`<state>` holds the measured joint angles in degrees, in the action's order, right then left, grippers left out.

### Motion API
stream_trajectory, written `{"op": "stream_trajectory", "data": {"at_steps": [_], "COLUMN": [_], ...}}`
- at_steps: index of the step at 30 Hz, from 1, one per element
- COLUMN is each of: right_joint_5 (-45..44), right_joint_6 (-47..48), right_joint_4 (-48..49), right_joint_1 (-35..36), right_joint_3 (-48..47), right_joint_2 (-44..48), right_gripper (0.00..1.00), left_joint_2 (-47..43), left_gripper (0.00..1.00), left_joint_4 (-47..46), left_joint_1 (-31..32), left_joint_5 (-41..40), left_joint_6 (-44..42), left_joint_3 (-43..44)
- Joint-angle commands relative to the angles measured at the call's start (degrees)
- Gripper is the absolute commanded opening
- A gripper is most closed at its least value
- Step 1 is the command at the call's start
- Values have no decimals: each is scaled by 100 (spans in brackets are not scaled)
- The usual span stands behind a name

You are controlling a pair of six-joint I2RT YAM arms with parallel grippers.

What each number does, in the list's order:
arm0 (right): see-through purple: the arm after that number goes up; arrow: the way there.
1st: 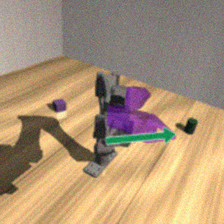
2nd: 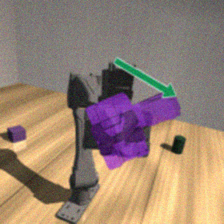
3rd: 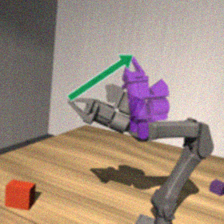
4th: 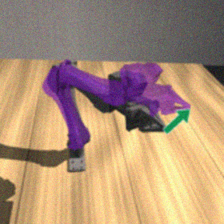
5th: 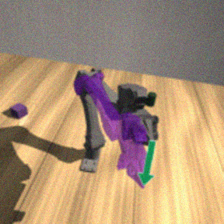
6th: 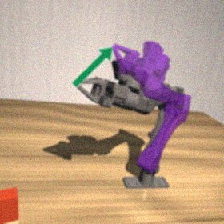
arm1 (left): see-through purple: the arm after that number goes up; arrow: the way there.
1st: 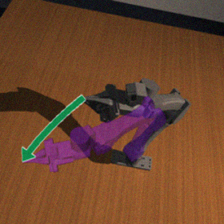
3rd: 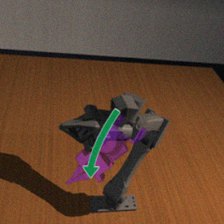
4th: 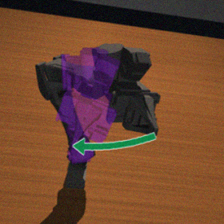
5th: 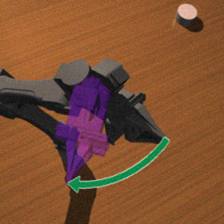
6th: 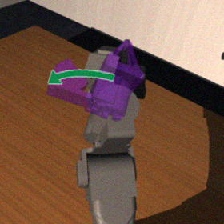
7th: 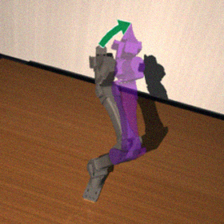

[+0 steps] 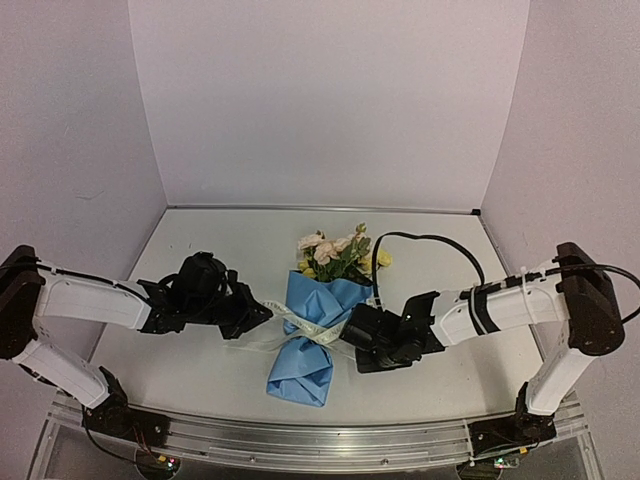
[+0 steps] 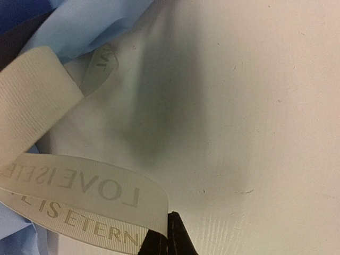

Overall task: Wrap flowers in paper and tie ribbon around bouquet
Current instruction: Adjust the ribbon on the folded bouquet.

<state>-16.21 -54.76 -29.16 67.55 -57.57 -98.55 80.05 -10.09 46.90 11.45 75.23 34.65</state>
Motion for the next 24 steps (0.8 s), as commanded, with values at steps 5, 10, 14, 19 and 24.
{"op": "stream_trajectory", "data": {"at_steps": [5,10,14,19,24], "right_joint_5": [-126,-192,-349,-299,-224], "right_joint_6": [313,386,459,635,722], "right_joint_4": [-366,-494,-727,-903,-923], "right_joint_1": [64,74,74,82,99], "right_joint_3": [-428,-505,-518,-618,-659], "right_joint_2": [67,24,62,37,-23], "right_gripper": [0,0,0,0,0], "left_joint_2": [-13,13,-128,-109,-176], "left_gripper": [0,0,0,2,31], "left_joint_4": [337,731,1247,1256,1306], "left_joint_1": [-45,-6,-17,-6,-6], "left_joint_5": [641,937,805,1060,1249], "left_joint_6": [-1101,-1537,-1881,-2282,-2485], "left_joint_3": [492,510,549,664,674]}}
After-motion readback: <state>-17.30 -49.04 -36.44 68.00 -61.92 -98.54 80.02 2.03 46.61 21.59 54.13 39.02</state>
